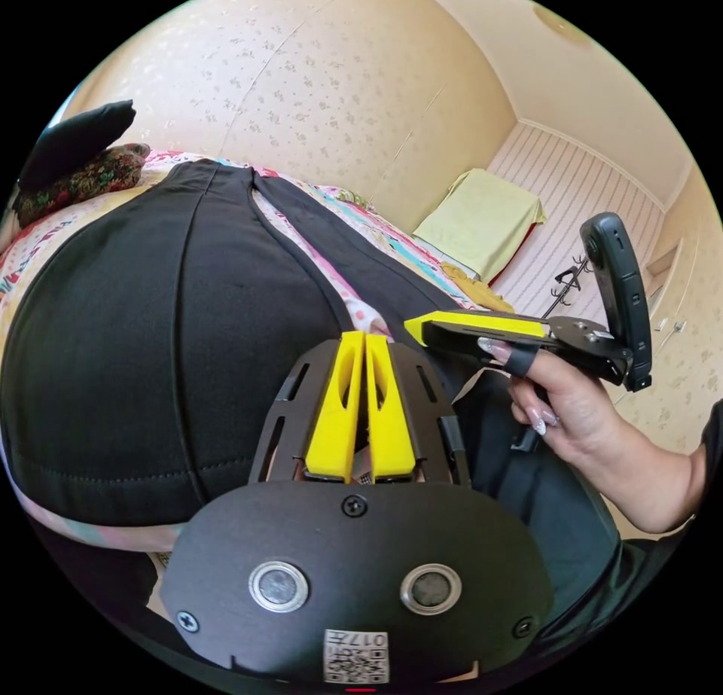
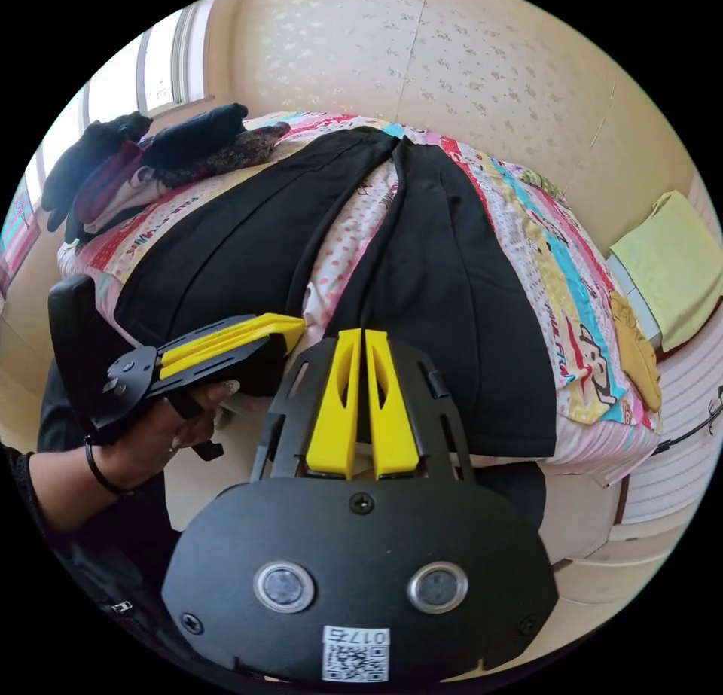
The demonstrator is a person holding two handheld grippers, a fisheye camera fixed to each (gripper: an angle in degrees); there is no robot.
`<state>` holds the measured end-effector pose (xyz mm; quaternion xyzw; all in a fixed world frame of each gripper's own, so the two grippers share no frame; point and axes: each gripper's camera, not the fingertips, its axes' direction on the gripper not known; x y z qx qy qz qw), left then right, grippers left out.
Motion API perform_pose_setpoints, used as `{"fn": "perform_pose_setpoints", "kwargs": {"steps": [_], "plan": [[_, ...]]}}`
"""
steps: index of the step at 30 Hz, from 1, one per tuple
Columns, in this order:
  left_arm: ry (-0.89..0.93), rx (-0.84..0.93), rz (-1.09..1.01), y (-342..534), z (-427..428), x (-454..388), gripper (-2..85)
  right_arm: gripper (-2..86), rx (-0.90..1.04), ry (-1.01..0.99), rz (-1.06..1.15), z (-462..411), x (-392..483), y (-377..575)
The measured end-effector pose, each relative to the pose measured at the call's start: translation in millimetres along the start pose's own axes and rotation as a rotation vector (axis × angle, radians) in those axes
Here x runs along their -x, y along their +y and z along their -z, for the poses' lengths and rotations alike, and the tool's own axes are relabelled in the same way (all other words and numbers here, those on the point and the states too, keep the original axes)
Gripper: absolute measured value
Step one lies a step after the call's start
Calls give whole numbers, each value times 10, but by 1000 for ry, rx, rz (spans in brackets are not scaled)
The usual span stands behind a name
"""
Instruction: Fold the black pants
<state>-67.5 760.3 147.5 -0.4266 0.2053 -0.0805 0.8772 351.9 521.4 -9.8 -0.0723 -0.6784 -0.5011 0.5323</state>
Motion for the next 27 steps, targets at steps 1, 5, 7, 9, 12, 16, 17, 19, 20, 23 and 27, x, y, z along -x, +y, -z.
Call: {"fn": "perform_pose_setpoints", "kwargs": {"steps": [1,5,7,9,12,16,17,19,20,23,27], "plan": [[2,1,2,5,2,0,-6,13,-12,9,-1,70,12,-22],[3,1,4,22,8,-5,-6,9,-79,47,6,389,30,-116],[3,0,5,35,13,-9,-6,8,-120,35,-3,524,19,-146],[1,-1,5,45,16,-12,-6,8,-159,-5,-34,606,-13,-150],[1,-2,4,62,24,-14,-6,7,-63,-65,11,368,-26,-180],[14,-1,11,82,41,9,-6,7,-137,-183,-141,510,-316,-171],[16,-1,13,86,43,14,-6,7,-183,-189,-129,584,-345,-179],[16,-5,20,100,50,24,-6,7,-115,-251,-76,439,-379,-249],[14,-6,21,104,51,24,-6,7,30,-330,-52,200,-427,-311],[7,-7,15,119,63,22,-6,7,-83,-445,-195,300,-698,-219],[58,-11,51,136,94,119,-5,7,-38,-486,-206,207,-845,-200]]}}
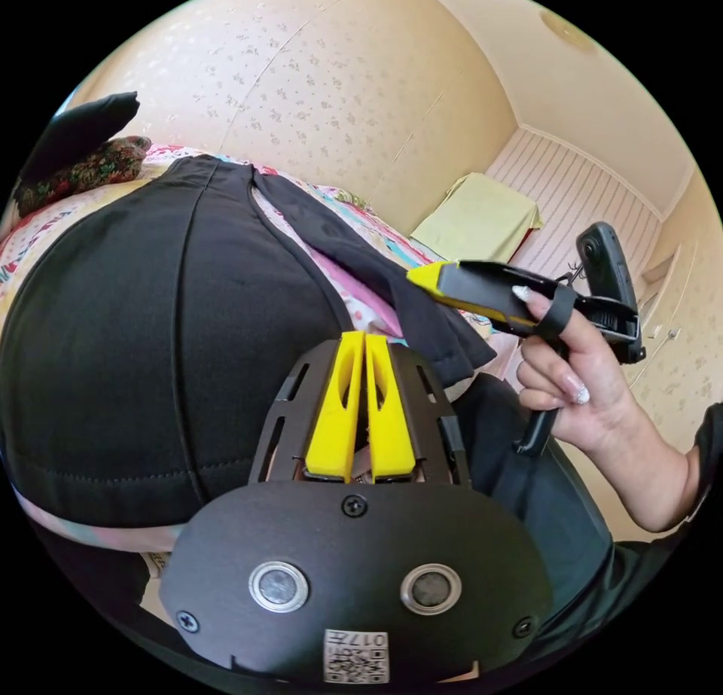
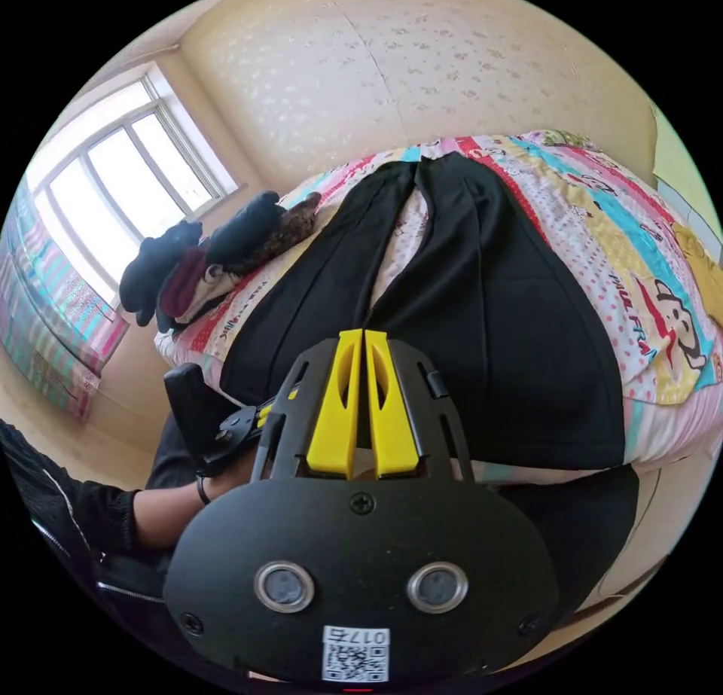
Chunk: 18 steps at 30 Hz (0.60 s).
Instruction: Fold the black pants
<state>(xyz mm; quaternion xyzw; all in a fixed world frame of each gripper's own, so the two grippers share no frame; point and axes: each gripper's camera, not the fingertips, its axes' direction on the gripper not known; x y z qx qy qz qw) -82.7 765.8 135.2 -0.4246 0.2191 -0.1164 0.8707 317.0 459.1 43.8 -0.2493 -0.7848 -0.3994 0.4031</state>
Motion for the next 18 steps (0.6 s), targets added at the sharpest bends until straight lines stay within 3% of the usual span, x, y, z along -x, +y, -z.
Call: {"fn": "perform_pose_setpoints", "kwargs": {"steps": [1,7,13,18], "plan": [[29,-7,28,6,12,47,-5,7,61,-8,-40,-84,-103,-15],[185,3,94,-28,115,164,19,9,-2,-95,-84,80,-290,-12],[188,17,-31,-85,179,-80,90,10,-49,-224,-157,287,-543,-74],[202,25,-2,-40,172,-84,100,10,-45,-241,-155,365,-621,-118]]}}
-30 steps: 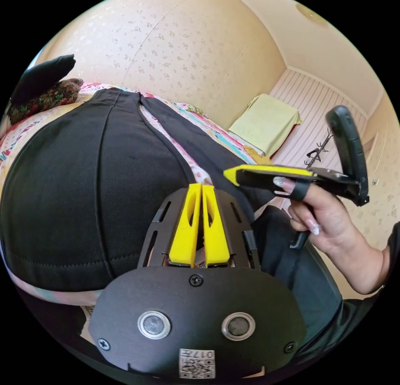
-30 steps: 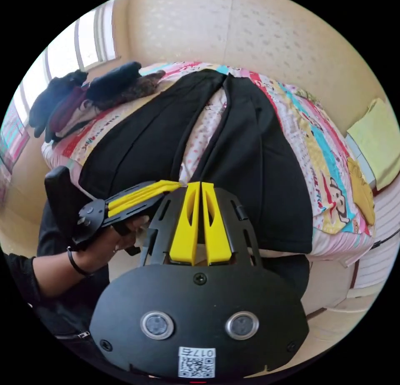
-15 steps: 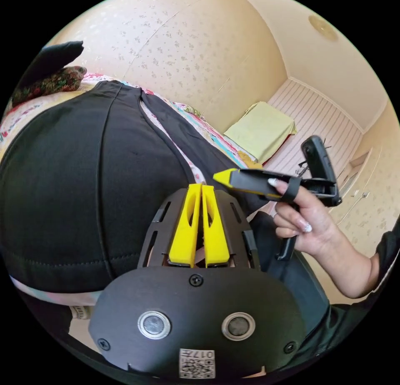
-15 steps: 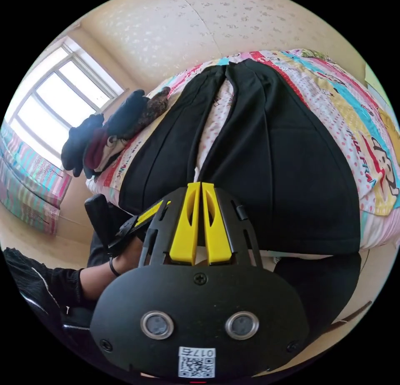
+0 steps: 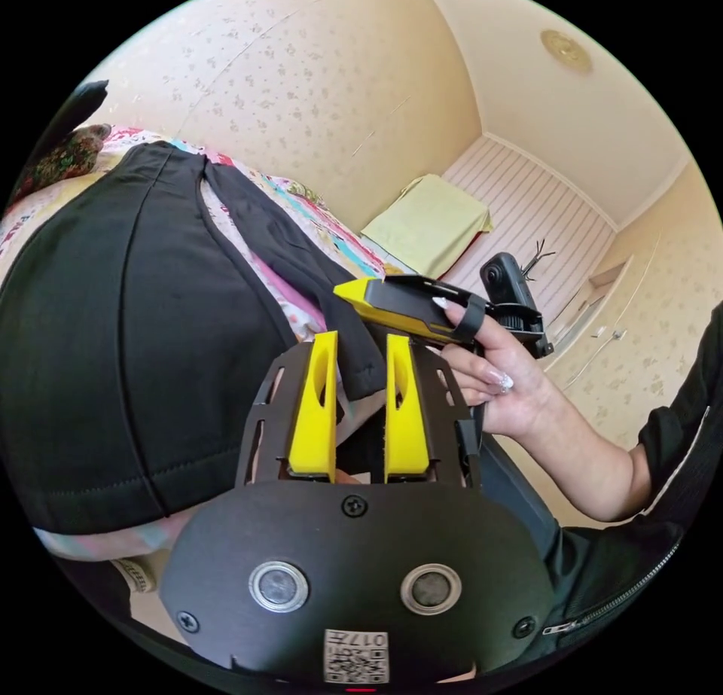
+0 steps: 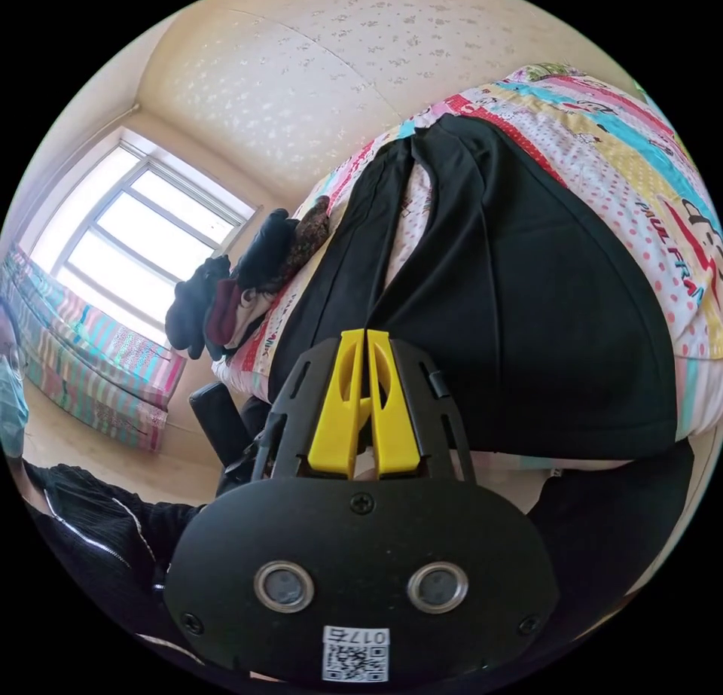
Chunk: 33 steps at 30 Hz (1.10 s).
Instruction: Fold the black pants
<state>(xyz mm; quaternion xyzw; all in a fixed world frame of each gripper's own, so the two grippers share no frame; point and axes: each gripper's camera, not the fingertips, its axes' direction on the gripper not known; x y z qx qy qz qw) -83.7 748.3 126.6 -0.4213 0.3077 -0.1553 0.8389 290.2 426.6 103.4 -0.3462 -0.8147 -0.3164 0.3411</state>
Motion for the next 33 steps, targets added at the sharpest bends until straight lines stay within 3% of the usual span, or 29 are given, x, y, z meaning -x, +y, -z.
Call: {"fn": "perform_pose_setpoints", "kwargs": {"steps": [17,23,26,30,33], "plan": [[100,-20,148,16,179,126,49,18,8,-32,74,317,-106,-249],[83,-14,146,8,227,96,46,38,-61,404,24,935,-462,-328],[109,-12,166,-5,206,133,46,61,-50,528,-45,1105,-720,-287],[123,-12,184,-21,186,162,47,83,-15,620,-88,1125,-954,-227],[112,-5,184,-32,177,165,47,88,54,566,-136,1035,-1168,-220]]}}
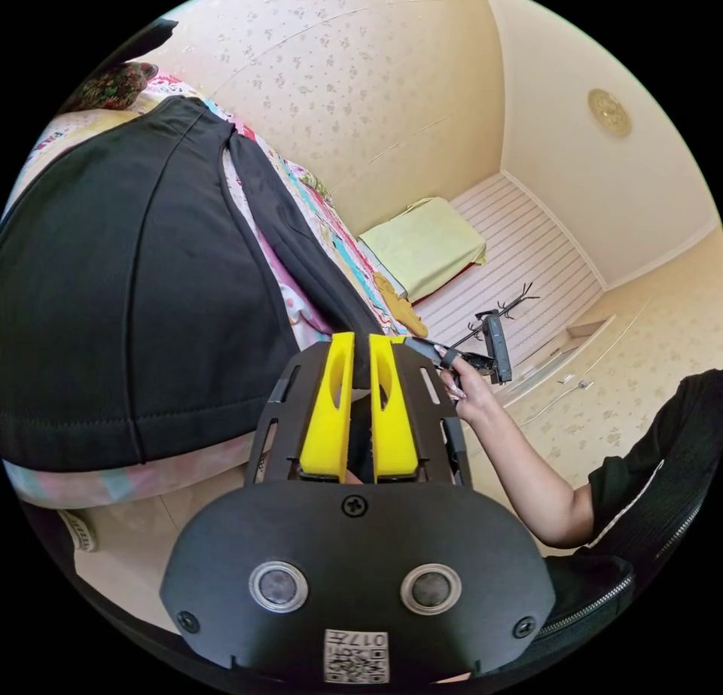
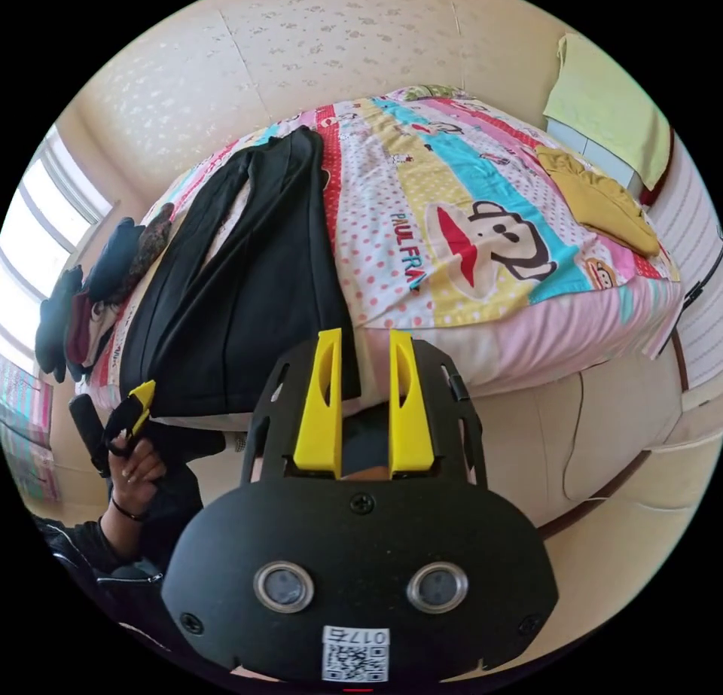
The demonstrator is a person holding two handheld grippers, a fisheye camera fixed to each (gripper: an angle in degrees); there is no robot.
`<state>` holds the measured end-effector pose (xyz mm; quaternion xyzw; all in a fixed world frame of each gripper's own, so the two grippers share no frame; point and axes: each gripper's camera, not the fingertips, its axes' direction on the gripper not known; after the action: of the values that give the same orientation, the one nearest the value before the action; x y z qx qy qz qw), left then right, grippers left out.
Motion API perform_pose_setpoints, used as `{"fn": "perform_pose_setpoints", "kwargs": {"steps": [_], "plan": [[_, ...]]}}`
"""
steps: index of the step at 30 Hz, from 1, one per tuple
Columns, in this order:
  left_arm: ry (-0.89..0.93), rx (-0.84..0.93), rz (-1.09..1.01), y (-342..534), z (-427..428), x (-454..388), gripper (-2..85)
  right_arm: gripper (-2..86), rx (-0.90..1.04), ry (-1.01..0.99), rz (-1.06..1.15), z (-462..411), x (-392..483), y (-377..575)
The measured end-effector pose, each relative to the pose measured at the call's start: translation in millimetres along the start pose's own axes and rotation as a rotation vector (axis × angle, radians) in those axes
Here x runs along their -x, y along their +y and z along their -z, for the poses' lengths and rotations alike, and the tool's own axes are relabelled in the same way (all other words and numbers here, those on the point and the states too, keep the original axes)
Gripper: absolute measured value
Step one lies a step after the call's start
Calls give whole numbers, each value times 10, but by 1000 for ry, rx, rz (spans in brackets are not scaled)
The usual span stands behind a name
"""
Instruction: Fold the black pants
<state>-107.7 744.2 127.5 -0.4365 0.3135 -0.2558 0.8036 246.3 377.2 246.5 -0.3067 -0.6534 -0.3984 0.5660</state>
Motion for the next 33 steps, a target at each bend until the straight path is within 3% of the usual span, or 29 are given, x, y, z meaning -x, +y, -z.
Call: {"fn": "perform_pose_setpoints", "kwargs": {"steps": [6,10,13,16,18,21,25,28,32,33], "plan": [[11,3,23,-54,-16,41,47,27,60,-212,9,-65,-136,-107],[57,-15,35,-128,13,-5,46,12,-155,-215,42,532,-74,-108],[90,-13,64,-135,-35,-25,41,9,-165,-76,56,600,35,-85],[-27,131,99,-78,-326,-22,35,9,20,137,69,-23,32,-120],[-72,161,112,-16,-437,-29,32,11,101,148,55,-384,-2,-102],[-74,135,99,-12,-438,-44,30,18,57,179,35,-454,62,-77],[-51,148,152,-84,-452,52,28,36,-120,411,-5,-153,260,-223],[-30,157,186,-126,-480,78,29,59,-211,231,151,-42,554,-606],[-53,167,143,-174,-523,16,31,104,-118,-137,218,-597,699,-1454],[-61,174,132,-193,-534,8,31,106,-99,-152,224,-731,720,-1561]]}}
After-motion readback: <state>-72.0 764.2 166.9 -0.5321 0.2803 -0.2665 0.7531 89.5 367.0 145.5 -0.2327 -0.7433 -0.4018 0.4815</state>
